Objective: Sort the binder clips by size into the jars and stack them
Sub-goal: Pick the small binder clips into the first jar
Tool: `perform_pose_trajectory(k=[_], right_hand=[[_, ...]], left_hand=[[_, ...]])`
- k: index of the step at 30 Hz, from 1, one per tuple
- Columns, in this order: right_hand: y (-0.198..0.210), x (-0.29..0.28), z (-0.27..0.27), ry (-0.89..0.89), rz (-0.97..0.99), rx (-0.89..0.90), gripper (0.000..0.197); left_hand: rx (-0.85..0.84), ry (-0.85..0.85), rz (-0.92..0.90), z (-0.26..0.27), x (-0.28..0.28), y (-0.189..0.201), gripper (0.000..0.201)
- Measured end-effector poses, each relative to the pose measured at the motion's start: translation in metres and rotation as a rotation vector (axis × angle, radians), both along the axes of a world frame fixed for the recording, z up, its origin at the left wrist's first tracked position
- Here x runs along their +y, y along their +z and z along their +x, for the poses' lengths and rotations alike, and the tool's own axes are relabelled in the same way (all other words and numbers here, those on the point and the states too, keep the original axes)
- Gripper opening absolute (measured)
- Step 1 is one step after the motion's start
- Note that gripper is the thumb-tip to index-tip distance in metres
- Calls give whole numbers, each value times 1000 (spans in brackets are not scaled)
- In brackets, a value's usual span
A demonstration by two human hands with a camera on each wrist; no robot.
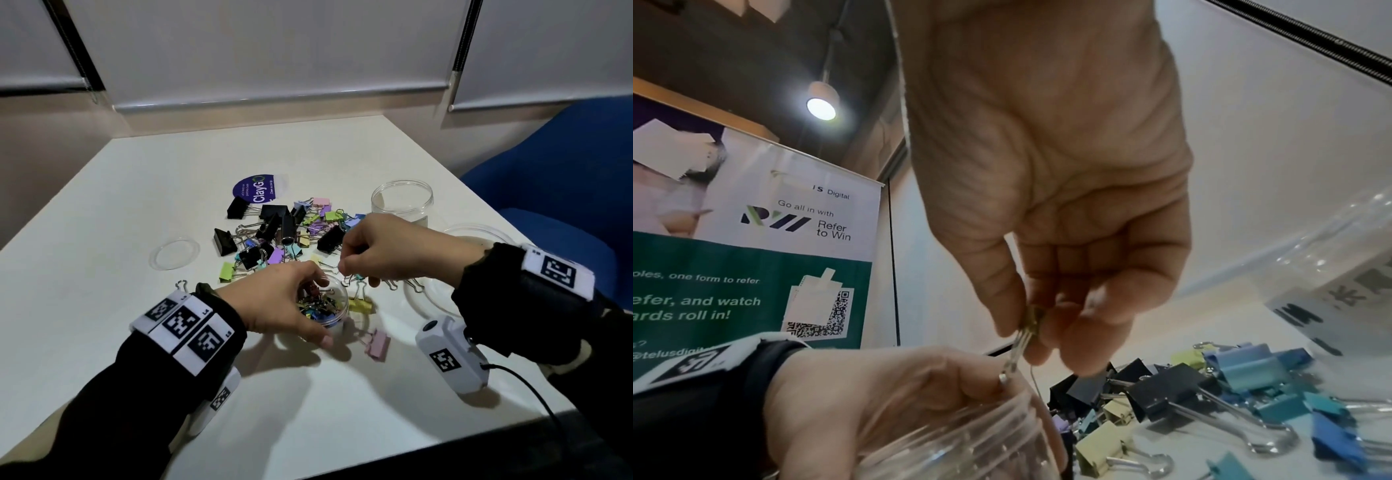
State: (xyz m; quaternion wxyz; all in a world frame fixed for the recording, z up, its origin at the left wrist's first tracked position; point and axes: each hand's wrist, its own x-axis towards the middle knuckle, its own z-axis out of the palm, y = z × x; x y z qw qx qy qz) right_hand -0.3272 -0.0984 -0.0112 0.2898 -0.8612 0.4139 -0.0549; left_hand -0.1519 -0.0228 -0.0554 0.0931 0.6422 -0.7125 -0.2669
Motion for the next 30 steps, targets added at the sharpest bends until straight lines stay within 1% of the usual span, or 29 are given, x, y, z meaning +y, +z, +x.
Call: perform_pose_trajectory(k=[2,5,7,9,11,14,17,19,21,23,26,28,30], right_hand=[[1,-1,1,23,-7,-45,13],[5,2,4,90,66,-103,10],[8,0,6,96,68,-107,13],[12,-11,6,23,15,-113,16],[15,-26,3,-79,-35,-100,16],[11,-42,0,-175,-77,78,19],[-1,-44,2,-159,-129,258,30],[-10,-44,5,-138,-220,345,32],[-20,-44,8,-100,-281,399,31],[-28,-44,10,-48,-292,463,27],[-30,-42,15,-36,-342,501,20],[-28,-39,17,-57,-393,516,11],[-29,-40,18,-86,-435,514,18]], left_hand=[[-13,4,-1,0,0,0,84],[-43,14,-21,1,0,2,71],[-63,11,-34,0,0,3,75],[-103,6,-38,0,0,4,84],[-114,17,-34,1,0,4,87],[-126,20,-27,1,0,3,89],[-126,22,-20,2,0,3,91],[-122,24,-20,2,1,3,91],[-116,21,-23,2,2,4,89],[-108,20,-25,2,2,4,89],[-98,23,-29,2,2,4,89],[-99,20,-31,2,1,4,89],[-98,18,-28,2,1,4,89]])
